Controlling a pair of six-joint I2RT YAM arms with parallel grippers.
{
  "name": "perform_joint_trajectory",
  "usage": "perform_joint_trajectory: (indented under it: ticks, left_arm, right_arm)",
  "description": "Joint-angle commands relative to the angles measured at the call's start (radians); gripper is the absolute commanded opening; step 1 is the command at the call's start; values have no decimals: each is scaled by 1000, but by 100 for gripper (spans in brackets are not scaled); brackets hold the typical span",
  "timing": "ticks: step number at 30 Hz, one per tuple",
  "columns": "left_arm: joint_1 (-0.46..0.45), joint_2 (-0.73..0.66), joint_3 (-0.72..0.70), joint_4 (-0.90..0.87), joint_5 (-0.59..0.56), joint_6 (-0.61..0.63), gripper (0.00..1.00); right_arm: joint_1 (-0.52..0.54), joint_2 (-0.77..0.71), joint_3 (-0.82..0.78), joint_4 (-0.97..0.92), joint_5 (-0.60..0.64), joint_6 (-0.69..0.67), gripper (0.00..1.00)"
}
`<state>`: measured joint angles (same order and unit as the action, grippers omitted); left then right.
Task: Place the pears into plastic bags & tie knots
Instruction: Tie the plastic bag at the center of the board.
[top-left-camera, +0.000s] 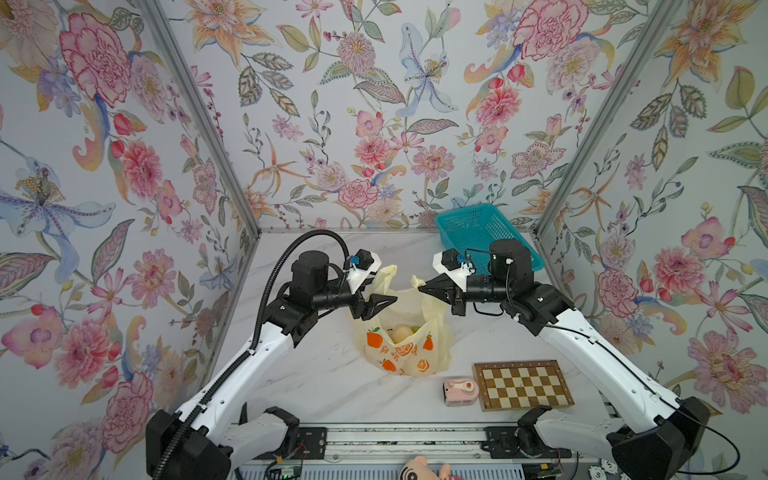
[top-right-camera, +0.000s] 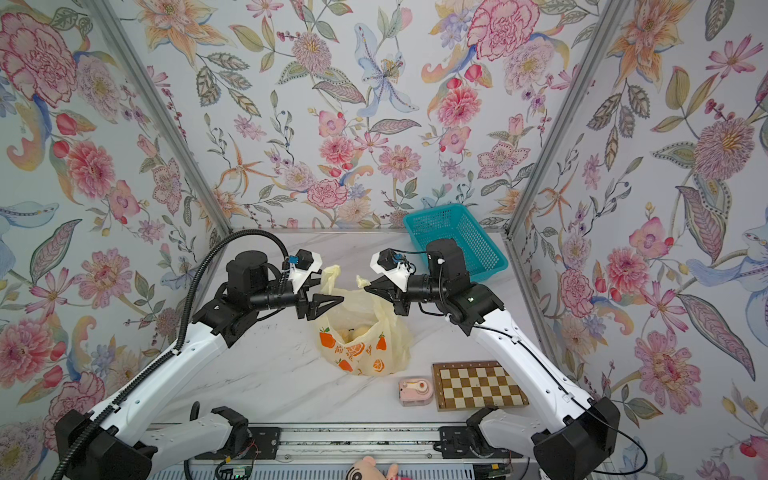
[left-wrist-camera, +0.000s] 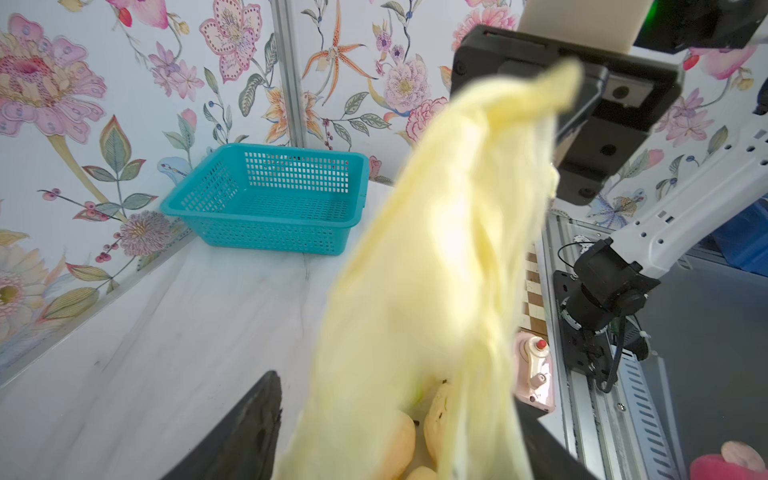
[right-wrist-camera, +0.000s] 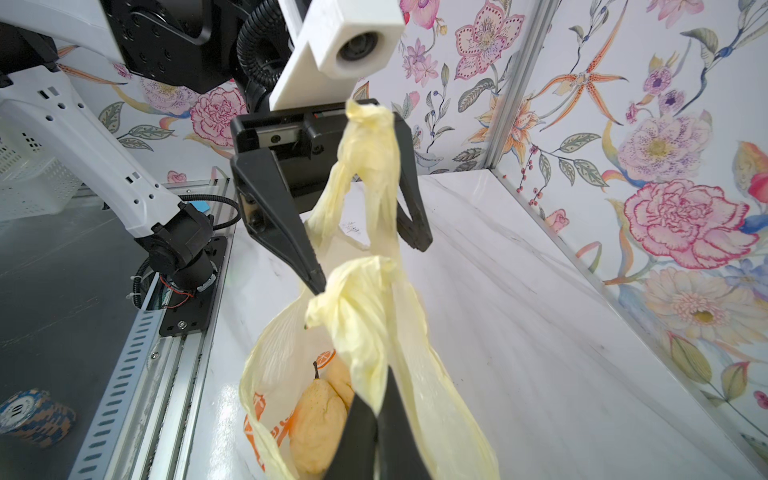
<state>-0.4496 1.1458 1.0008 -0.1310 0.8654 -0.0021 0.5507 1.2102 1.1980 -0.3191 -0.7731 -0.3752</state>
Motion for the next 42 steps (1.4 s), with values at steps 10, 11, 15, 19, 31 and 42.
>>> perform_joint_trajectory:
  ticks: [10,11,15,19,31,42]
  left_arm:
    - [70,-58,-74,88,136,-2,27]
    - [70,-47,-70,81,138,-5,20]
    - [54,-40,-61,74,49,-27,11]
    - [9,-37,-13,-21,-53,4,7]
    - [-54,-3,87,-213,-120,91,20]
    - [-54,-30,99,-202,-41,78,54]
  right_arm:
    - [15,10,34,-31,-12,-32,0]
    - [21,12,41,-38,-12,-37,0]
    - [72,40,91,-80,36,-84,0]
    - [132,96,173,-139,128,-154,0]
    - [224,240,315,-239,256,-240,0]
    - [248,268,333,-238,269,-246,0]
